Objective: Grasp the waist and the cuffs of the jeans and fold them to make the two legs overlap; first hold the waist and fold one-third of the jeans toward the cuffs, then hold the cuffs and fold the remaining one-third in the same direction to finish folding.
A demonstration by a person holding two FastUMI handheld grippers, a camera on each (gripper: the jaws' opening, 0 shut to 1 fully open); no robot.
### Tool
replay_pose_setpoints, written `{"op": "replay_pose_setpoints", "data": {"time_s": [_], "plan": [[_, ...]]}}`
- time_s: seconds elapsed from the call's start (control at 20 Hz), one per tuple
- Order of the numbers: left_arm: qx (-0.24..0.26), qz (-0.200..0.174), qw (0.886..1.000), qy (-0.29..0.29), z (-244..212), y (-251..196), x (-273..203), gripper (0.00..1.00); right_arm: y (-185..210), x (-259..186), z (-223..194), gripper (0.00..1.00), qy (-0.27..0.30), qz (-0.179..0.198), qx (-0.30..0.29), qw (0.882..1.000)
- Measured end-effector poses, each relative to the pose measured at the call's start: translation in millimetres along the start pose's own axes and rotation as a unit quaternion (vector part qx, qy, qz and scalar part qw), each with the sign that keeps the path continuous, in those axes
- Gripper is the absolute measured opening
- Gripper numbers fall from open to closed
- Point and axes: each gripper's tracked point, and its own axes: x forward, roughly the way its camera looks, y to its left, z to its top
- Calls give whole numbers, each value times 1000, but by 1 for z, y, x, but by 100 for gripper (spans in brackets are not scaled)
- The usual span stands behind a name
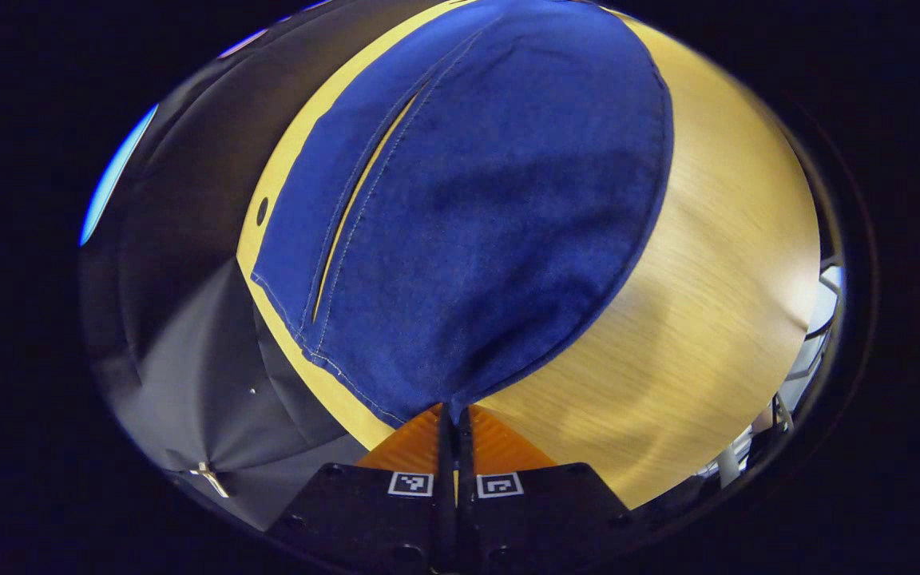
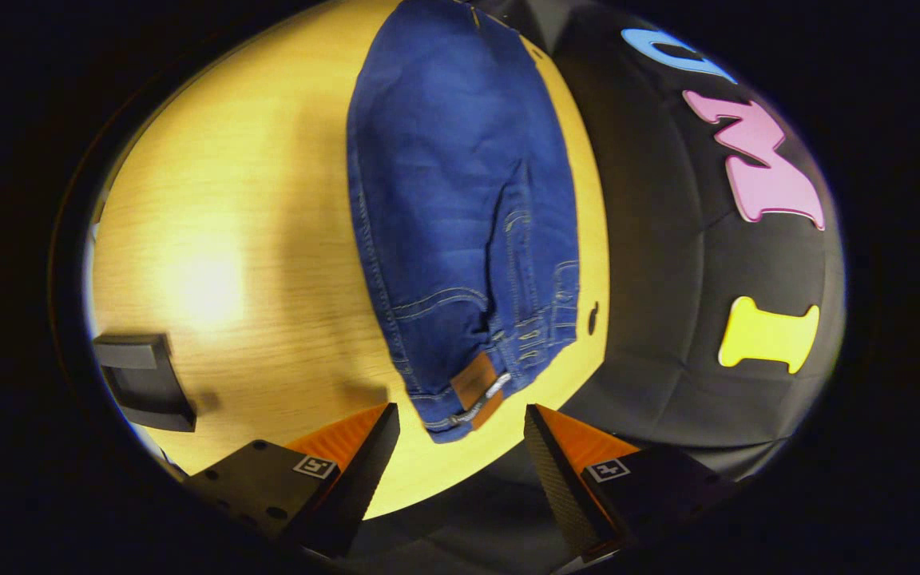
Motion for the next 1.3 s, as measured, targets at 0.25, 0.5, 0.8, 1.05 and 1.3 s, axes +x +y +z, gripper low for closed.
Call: {"op": "replay_pose_setpoints", "data": {"time_s": [0.25, 0.5, 0.8, 1.05, 1.3], "plan": [[-2, 6, 1000, 2, 2, 1, 1, 6, -17, 19, 1, 93, 3, -33, -48, 998], [-7, 9, 1000, 6, 2, 3, 1, 6, -8, 32, 9, 86, 5, -23, -75, 997], [11, 18, 1000, 16, 2, 5, 0, 6, -9, 43, 10, 22, 16, -10, -45, 999], [-3, -2, 1000, 24, 1, -3, -2, 6, -7, 40, 8, 12, 18, -7, -34, 999], [-18, -71, 997, 24, 6, -8, -6, 6, -28, 35, 7, 12, 22, -5, 14, 1000]]}}
